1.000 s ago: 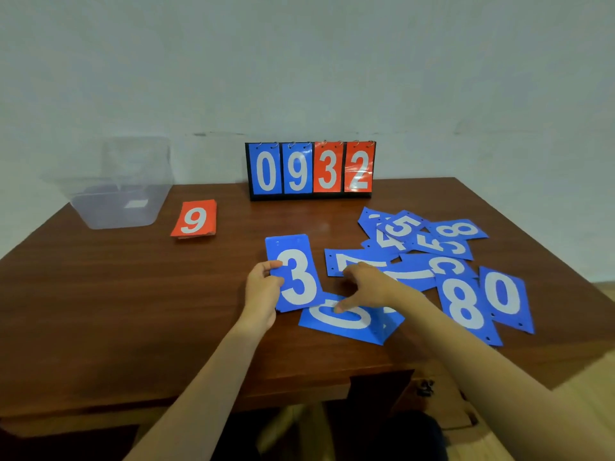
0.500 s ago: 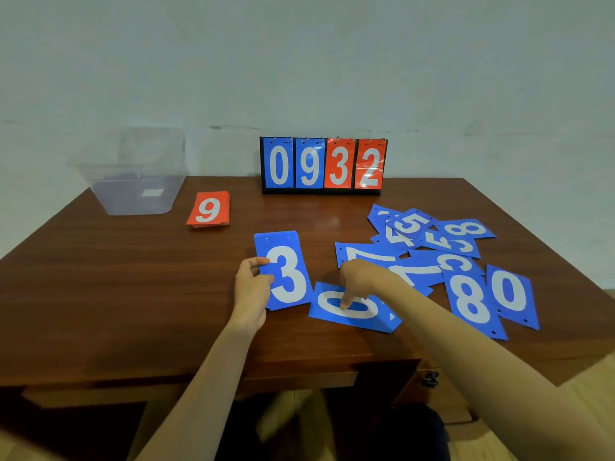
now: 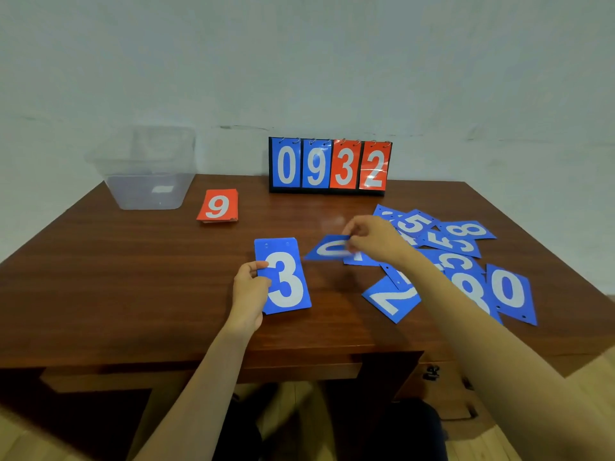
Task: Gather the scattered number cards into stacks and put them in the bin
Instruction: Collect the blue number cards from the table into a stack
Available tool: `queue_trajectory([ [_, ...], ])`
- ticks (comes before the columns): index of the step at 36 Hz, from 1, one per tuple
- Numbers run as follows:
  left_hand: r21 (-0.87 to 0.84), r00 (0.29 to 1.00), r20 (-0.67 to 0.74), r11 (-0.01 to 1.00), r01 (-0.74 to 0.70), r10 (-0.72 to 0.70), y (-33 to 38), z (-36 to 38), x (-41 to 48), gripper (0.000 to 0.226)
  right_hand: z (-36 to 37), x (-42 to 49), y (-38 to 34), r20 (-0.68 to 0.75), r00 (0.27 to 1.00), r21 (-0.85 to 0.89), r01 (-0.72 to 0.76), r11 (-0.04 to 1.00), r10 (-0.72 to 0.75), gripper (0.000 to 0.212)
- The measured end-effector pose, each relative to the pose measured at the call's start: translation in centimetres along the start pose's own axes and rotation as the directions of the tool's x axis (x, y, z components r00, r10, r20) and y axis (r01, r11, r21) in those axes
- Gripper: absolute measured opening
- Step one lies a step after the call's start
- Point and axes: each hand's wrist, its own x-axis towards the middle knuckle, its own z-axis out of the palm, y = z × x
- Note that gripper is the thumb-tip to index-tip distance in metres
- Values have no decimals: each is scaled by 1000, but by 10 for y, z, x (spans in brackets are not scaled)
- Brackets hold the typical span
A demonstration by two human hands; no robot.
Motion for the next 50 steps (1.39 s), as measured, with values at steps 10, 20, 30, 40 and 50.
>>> queue_trajectory([
  [10,-41,993,117,999,-1,5,9,43,-4,11,12,-14,30,-6,966,119,257,959,-258,21],
  [20,24,950,246,979,-204,193,6,87,7,21,18,3,62,83,937,-74,345,936,-339,18],
  [30,-3,989,78,992,-128,128,4,89,37,26,-3,60,95,125,992,-319,25,947,16,48],
  [40,-1,998,67,1000,-14,14,5,79,42,28,-6,106,82,357,880,-560,-68,825,314,81],
  [50,6,997,78,1000,-24,24,13,68,29,25,8,88,84,-17,1000,-390,15,921,-24,26],
])
